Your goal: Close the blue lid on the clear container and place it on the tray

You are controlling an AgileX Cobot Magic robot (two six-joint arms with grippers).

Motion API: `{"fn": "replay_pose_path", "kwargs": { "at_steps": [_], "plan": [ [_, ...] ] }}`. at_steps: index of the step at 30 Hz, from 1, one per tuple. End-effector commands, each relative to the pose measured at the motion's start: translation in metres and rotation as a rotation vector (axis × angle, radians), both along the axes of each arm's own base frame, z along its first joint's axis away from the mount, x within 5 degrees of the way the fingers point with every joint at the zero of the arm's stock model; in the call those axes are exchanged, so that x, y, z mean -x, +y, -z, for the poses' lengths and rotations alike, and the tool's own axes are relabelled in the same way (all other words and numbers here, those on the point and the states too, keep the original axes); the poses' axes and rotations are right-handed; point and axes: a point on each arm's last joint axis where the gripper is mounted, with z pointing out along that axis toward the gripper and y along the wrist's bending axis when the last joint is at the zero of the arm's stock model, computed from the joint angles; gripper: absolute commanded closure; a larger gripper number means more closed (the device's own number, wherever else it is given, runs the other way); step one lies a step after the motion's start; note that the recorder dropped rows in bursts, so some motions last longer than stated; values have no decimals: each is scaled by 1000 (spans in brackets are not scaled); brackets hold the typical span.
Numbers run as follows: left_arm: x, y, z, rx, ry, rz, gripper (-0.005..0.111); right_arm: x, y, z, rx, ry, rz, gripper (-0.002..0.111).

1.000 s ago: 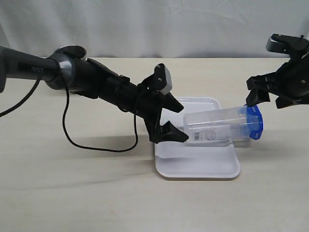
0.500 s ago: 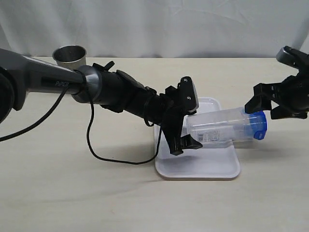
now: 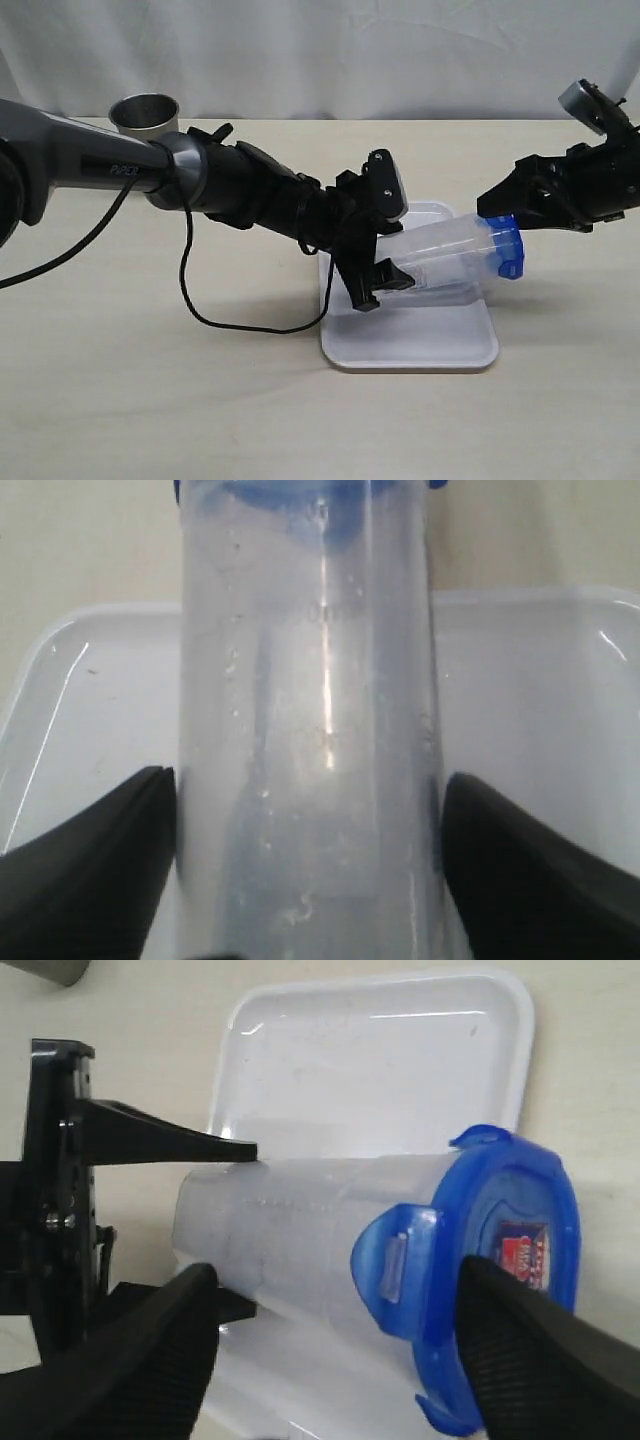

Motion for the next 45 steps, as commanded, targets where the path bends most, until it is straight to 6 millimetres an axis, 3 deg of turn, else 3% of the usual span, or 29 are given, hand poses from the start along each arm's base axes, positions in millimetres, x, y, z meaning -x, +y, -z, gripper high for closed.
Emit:
{"fn": "replay_pose_path", "kwargs": {
  "at_steps": [1, 15, 22, 28, 38, 45],
  "plan": [
    [5, -5, -3, 10, 3, 53, 107, 6, 17, -25, -172, -55, -98, 46],
    [7, -9, -8, 98, 76, 25, 107, 16, 113, -51, -143, -138, -379, 46],
    [7, -9, -8, 98, 76, 25, 107, 11, 111, -49, -11, -111, -338, 46],
    [2, -4, -8, 94, 72, 2, 107, 11, 114, -54, -34, -141, -374, 46],
    [-23, 29, -9, 128, 139, -82, 107, 23, 115, -101, -75, -298, -405, 46],
    [-36, 55, -16, 83, 166, -126, 107, 36, 112, -144, -49, -468, -393, 47]
  ]
}}
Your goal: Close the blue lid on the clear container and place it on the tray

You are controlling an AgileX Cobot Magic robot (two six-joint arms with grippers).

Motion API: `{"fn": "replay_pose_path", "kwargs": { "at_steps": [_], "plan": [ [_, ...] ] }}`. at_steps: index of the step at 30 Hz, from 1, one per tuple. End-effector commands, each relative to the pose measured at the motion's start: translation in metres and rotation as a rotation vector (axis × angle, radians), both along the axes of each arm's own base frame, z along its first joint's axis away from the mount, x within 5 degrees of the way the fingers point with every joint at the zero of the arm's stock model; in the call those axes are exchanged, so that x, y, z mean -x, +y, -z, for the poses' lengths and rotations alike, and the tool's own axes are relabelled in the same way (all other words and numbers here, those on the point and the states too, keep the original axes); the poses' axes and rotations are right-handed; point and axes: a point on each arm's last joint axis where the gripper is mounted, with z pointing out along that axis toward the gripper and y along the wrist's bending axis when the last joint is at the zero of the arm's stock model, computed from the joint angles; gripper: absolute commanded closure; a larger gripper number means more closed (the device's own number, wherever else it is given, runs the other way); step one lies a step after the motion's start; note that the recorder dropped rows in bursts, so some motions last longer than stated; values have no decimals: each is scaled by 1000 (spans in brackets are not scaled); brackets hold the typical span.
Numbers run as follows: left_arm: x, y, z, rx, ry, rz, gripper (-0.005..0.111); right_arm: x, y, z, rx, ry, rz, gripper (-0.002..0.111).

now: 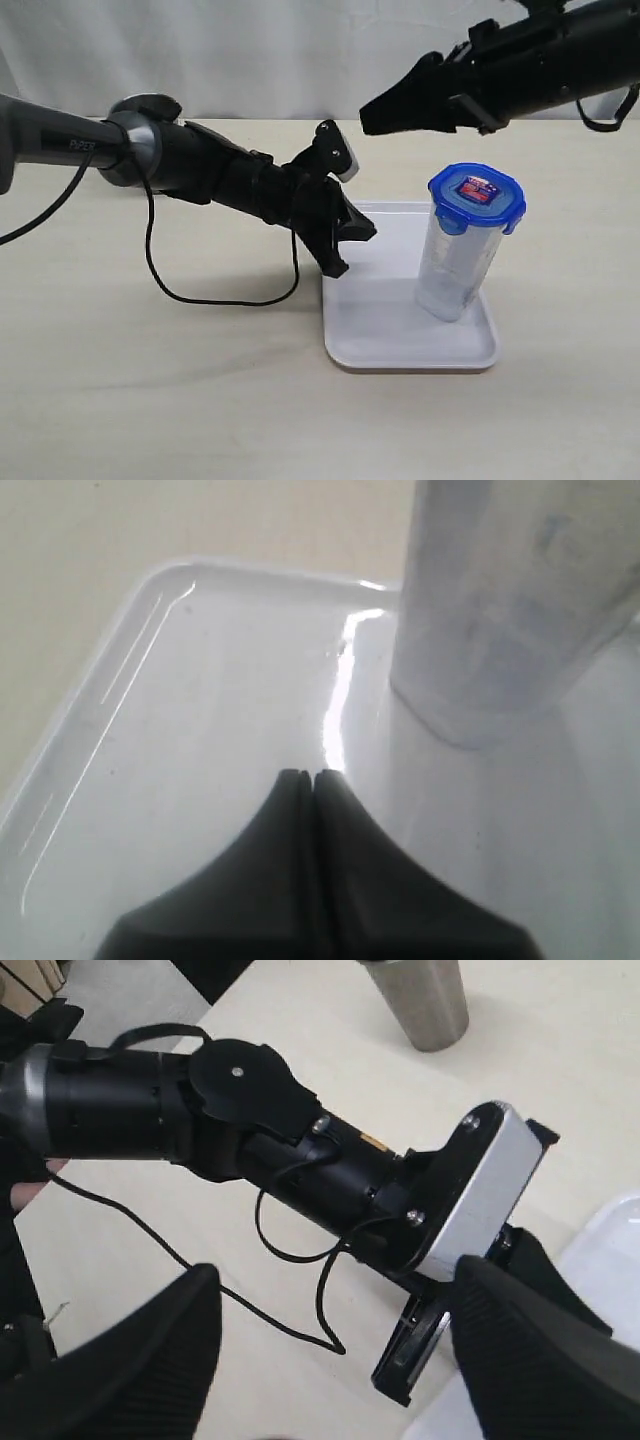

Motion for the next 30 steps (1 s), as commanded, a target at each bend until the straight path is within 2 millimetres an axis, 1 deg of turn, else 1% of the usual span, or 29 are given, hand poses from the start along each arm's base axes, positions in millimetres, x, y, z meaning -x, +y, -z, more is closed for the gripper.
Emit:
{"fn": "replay_pose_path", "kwargs": {
  "at_steps": [1, 3, 4, 7, 10, 13, 18, 20, 22, 26, 30],
  "plan": [
    [-5, 12, -13, -29, 8, -14, 107, 11, -3, -32, 0, -150, 24, 49],
    [-9, 18, -22, -41, 2, -58, 107, 17, -7, -43, 34, -220, 56, 59],
    [-11, 20, -27, -42, -5, -77, 107, 20, -10, -49, 54, -252, 72, 65],
    [-15, 26, -48, -20, -26, -141, 107, 32, -16, -64, 88, -337, 110, 84],
    [-17, 31, -74, 9, -52, -231, 107, 43, -20, -70, 98, -392, 142, 102],
    [-16, 41, -93, 11, -106, -343, 107, 53, -27, -71, 111, -455, 210, 104],
    [-2, 73, -116, -4, -174, -626, 107, 70, -41, -66, 128, -540, 370, 104],
    [7, 87, -129, 0, -201, -731, 107, 76, -46, -62, 135, -565, 421, 104],
    [20, 98, -141, 8, -216, -785, 107, 83, -50, -58, 137, -587, 477, 104],
    [47, 114, -162, 48, -227, -827, 107, 97, -61, -51, 130, -626, 584, 104],
    [78, 137, -190, 118, -264, -913, 107, 114, -69, -48, 127, -673, 654, 104]
  ]
}}
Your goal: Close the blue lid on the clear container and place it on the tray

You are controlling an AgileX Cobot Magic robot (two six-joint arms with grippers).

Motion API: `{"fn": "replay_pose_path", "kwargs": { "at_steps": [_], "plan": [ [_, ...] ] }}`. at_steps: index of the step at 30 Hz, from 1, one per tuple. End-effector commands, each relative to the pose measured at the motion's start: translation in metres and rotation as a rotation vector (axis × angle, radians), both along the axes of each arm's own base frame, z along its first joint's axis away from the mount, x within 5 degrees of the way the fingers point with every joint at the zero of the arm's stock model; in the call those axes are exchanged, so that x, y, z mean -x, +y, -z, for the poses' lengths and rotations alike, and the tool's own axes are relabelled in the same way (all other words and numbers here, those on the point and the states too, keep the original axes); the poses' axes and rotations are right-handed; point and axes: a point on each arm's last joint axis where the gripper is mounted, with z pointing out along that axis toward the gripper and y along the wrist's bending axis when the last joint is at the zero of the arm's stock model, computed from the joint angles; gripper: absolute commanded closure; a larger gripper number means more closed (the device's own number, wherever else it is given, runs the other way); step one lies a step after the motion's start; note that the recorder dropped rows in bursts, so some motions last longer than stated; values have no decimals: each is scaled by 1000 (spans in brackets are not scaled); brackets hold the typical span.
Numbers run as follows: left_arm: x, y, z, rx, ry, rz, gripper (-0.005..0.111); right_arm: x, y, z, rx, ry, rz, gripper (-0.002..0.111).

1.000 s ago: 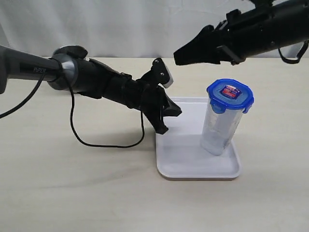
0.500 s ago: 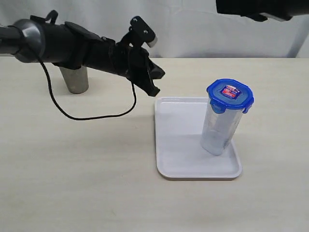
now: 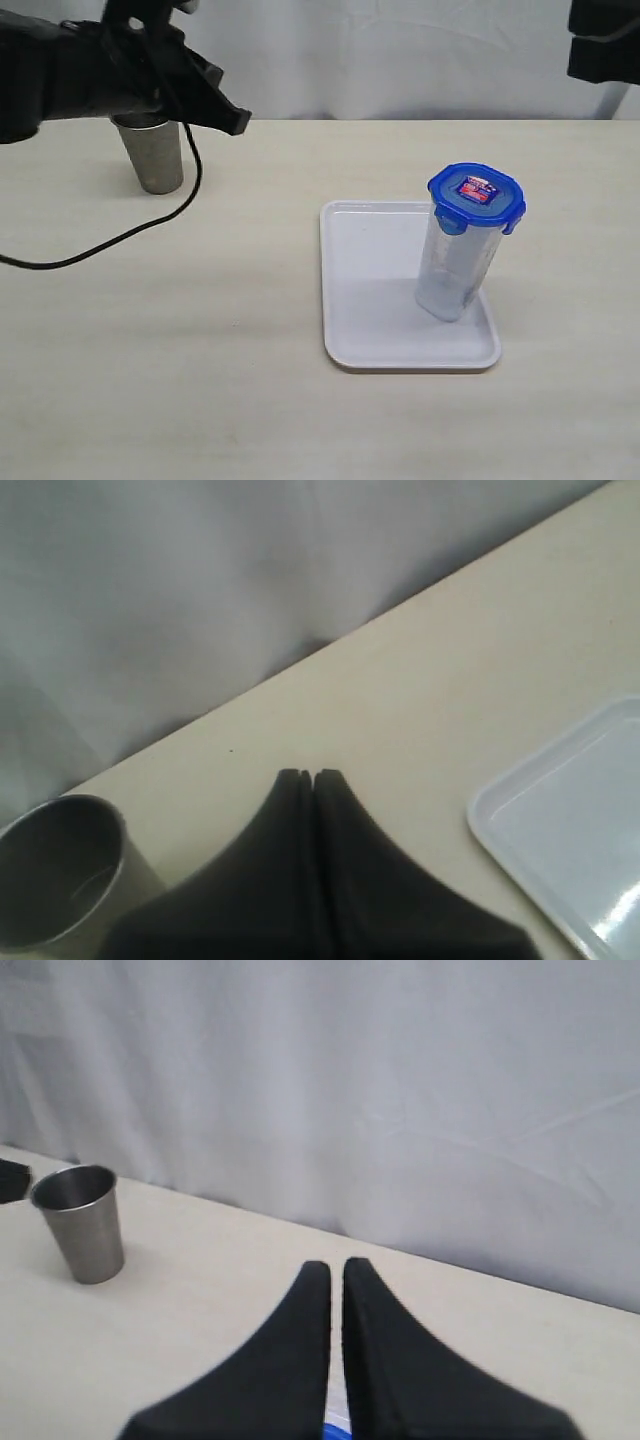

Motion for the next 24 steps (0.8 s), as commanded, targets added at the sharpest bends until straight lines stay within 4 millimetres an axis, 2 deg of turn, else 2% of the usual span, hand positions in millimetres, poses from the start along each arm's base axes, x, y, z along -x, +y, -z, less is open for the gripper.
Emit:
{"fn": "replay_pose_path", "kwargs": {
  "at_steps": [1, 8, 9, 13, 17, 24],
  "plan": [
    [34, 26, -32, 81, -70, -109, 107, 20, -9, 0, -14, -76, 74, 104],
    [100, 67, -59, 155, -199, -201, 107, 43, -14, -14, -79, -146, 89, 104],
    [121, 79, -62, 194, -253, -219, 107, 48, -14, -17, -94, -159, 89, 104],
    [163, 101, -65, 309, -353, -235, 107, 52, -15, -20, -113, -167, 89, 104],
    [178, 109, -69, 440, -346, -255, 107, 52, -15, -19, -113, -165, 89, 104],
    [178, 110, -70, 439, -356, -264, 107, 52, -15, -19, -113, -165, 89, 104]
  ]
}}
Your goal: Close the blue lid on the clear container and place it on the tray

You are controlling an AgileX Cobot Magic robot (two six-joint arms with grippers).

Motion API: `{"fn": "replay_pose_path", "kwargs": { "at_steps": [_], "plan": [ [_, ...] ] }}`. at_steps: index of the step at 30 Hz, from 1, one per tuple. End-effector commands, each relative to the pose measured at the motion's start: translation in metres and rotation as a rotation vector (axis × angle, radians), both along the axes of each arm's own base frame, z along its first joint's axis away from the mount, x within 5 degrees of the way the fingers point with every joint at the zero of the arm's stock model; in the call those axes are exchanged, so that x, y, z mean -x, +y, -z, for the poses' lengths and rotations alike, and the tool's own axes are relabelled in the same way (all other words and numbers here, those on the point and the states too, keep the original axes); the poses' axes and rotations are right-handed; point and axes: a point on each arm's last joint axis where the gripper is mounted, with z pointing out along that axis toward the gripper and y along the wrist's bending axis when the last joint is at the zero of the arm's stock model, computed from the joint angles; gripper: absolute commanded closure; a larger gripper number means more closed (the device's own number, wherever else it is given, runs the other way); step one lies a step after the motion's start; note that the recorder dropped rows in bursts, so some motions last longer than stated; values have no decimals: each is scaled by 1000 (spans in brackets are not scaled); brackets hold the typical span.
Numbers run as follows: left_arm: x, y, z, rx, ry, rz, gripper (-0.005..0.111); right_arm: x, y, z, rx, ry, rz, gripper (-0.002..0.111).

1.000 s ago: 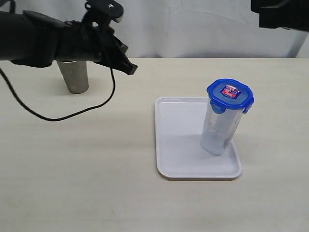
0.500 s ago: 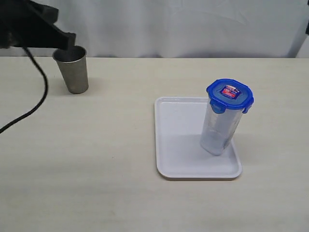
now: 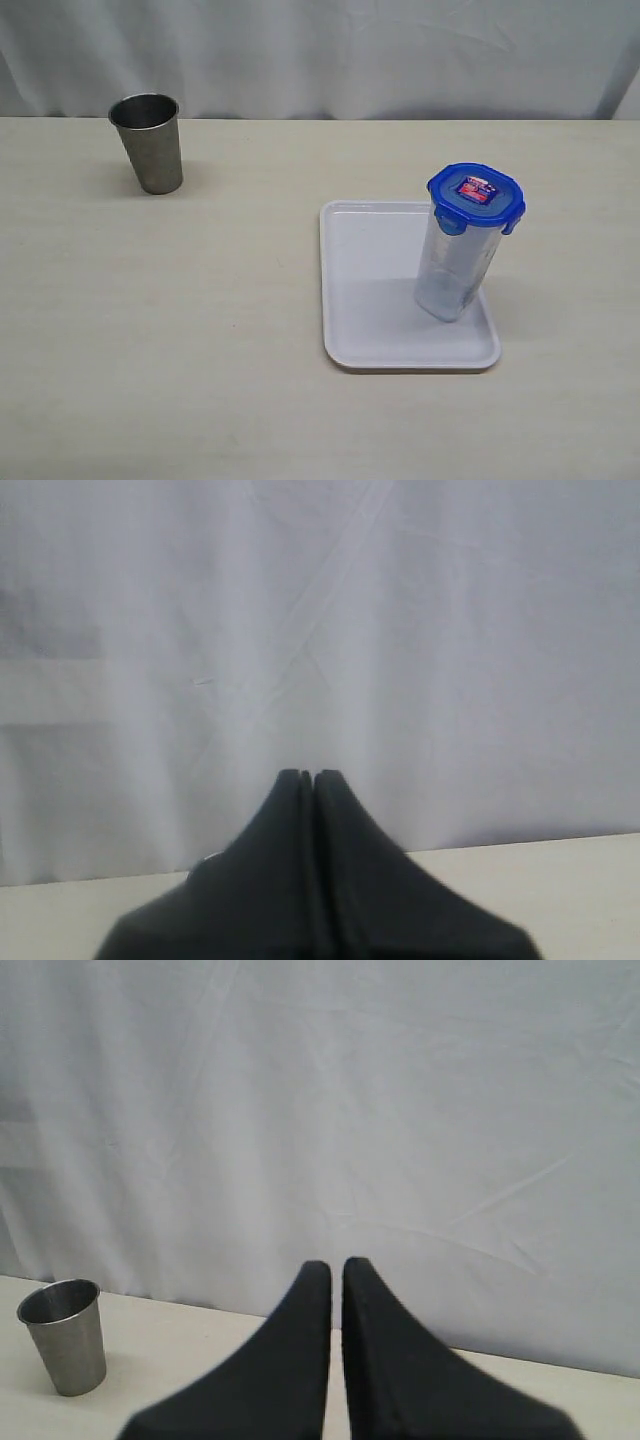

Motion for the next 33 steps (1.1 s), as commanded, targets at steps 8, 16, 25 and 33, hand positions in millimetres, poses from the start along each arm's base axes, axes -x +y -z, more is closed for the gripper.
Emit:
{"fn": "replay_pose_path", "kwargs": {
  "at_steps": [8, 16, 25, 33],
  "plan": [
    [1, 0, 0, 16, 2, -1, 107, 1, 0, 0, -9, -3, 5, 104],
    [2, -1, 0, -18, -9, 19, 107, 1, 0, 0, -9, -3, 5, 104],
    [16, -10, 14, -168, -211, 155, 107, 1, 0, 0, -9, -3, 5, 104],
    [55, 37, 69, -78, -217, -82, 107, 1, 0, 0, -9, -3, 5, 104]
  ]
}}
